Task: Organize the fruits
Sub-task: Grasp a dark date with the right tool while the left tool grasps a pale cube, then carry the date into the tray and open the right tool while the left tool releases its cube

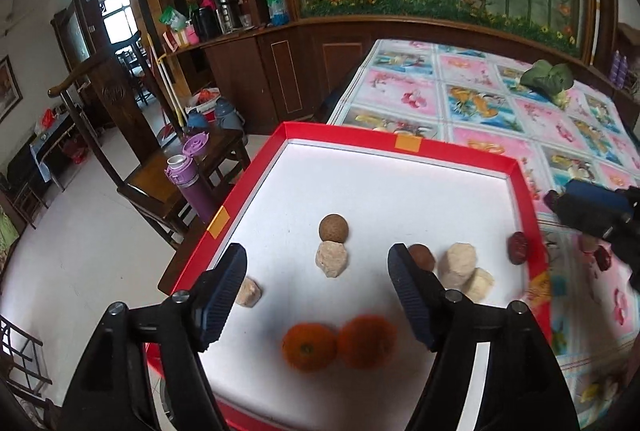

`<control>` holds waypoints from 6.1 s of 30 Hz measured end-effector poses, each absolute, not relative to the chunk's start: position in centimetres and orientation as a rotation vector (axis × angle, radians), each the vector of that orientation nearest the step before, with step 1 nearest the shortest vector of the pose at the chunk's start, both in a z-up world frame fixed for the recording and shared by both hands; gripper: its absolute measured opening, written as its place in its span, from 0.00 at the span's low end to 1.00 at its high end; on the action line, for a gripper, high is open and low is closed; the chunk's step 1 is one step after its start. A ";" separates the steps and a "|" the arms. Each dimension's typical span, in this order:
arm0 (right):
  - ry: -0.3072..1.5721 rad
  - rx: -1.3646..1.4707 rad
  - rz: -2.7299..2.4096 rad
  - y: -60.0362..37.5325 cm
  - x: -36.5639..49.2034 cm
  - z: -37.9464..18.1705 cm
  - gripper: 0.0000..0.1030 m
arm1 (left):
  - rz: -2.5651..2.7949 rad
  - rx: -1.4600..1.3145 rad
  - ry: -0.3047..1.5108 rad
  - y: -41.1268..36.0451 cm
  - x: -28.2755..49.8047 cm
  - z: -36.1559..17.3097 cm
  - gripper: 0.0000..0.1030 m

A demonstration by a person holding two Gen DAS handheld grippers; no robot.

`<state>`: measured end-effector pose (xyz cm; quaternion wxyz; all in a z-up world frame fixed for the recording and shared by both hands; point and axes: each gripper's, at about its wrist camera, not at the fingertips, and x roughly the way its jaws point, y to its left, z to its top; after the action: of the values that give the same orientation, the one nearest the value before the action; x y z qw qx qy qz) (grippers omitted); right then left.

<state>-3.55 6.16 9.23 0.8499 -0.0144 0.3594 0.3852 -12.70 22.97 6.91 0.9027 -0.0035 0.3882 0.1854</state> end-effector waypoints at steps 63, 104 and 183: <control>0.904 0.311 0.551 -15.2 1.3 4.6 0.19 | -0.085 0.143 1.008 1.6 -3.2 2.4 0.51; 0.720 0.216 0.505 -13.6 0.2 4.9 0.19 | 0.040 0.135 0.647 4.3 -11.2 12.2 0.25; 1.005 -0.069 0.990 15.3 -7.9 2.9 0.19 | 0.312 -0.133 0.974 29.2 -10.0 3.1 0.26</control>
<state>-7.90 15.29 2.85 0.7608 -0.0316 0.4618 0.4549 -10.03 29.22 3.11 0.8699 -0.0635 0.4657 0.1493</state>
